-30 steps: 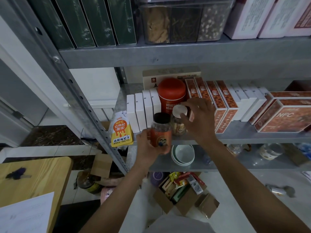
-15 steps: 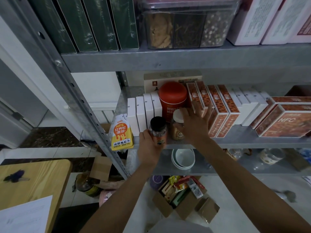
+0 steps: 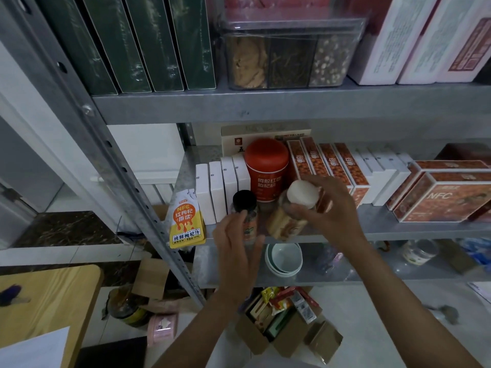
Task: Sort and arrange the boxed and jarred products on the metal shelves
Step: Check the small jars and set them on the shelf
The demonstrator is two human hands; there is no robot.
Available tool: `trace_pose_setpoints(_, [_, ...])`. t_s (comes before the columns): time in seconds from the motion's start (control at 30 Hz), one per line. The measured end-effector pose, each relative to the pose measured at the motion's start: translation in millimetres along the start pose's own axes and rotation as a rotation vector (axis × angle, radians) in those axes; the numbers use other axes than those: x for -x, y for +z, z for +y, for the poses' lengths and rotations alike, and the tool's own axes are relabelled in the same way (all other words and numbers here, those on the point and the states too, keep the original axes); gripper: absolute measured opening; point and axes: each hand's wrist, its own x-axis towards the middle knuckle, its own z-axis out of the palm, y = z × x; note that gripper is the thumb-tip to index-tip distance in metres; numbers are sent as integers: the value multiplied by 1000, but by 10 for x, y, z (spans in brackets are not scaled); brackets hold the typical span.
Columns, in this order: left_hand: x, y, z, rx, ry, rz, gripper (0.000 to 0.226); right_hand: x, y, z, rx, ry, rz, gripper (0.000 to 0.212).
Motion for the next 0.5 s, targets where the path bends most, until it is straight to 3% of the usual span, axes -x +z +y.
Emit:
trace_pose_setpoints(0.1, [-201,-89,405,366,-201,-212,60,-28,-197,-160,-321,182,-107,37])
trace_pose_setpoints(0.17, [-380,-106,671,647,-564,-363,79,-78,-217,-231,-509,329,-126,31])
trace_pose_setpoints(0.3, [-528,-117,981,1124,-1267,-638,70,-178,-96,-243,-783,704,-289,32])
trace_pose_setpoints(0.4, [-507,-118,1113,1297,-1604,-619,78,-186,7,-177,-965,1097,-422,24])
trace_pose_setpoints(0.5, [-480,-121,1172,1382,-1733,-513,75,-134,108,-123,-1046,1251,-436,21])
